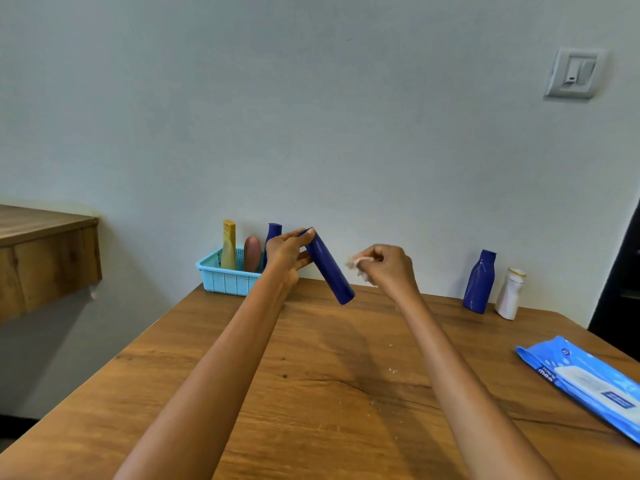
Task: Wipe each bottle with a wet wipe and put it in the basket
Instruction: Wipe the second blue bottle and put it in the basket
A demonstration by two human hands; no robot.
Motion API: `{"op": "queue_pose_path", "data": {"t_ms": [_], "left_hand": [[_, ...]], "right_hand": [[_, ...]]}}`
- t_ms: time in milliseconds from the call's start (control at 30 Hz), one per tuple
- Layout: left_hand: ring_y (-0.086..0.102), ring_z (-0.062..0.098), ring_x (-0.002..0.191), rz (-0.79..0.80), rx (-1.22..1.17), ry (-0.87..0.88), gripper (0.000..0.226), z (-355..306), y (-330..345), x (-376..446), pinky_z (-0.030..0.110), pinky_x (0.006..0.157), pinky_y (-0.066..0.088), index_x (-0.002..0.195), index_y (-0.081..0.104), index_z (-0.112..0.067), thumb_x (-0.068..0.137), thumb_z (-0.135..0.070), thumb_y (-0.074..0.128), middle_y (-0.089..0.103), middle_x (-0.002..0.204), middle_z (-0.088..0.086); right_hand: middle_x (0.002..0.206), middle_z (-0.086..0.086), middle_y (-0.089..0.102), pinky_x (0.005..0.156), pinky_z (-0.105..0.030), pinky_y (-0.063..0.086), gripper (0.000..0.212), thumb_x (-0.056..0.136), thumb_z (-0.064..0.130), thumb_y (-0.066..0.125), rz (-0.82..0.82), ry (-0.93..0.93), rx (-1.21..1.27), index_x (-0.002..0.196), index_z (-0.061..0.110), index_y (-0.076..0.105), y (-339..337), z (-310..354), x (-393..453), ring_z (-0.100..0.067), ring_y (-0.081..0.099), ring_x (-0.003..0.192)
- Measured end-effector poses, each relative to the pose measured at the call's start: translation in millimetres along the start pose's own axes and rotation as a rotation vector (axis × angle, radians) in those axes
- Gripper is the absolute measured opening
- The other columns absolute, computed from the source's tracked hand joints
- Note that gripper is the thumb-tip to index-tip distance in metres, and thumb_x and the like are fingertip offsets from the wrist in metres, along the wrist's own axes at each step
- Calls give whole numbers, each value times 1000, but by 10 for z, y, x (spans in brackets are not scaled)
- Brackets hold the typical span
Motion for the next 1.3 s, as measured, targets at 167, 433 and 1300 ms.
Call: {"op": "queue_pose_path", "data": {"t_ms": [167,433,1300], "left_hand": [[65,20,81,246,116,-54,25,62,208,-114,31,70,58,113,59,-3,88,-6,61,64,93,7],[64,18,89,390,272,61,30,68,315,-164,29,75,57,118,58,-2,88,-3,60,66,97,7],[64,20,93,150,433,105,35,332,263,-110,31,74,57,113,59,-3,80,-6,71,65,98,7]], "right_hand": [[79,7,66,76,-30,52,12,91,25,58,-90,-25,280,95,18,67,70,109,12,-11,62,77],[112,4,67,78,-27,52,28,97,28,49,-53,-43,206,120,20,63,193,-2,-23,-13,61,99],[69,2,59,54,-19,42,15,93,16,55,101,266,372,99,11,67,179,-102,-17,-9,52,61]]}}
Point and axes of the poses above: each hand's wrist, its own x-axis towards the middle knuckle, its own y-axis out of the palm, z = x × y, the point moved 4 cm from there along x, towards the middle knuckle
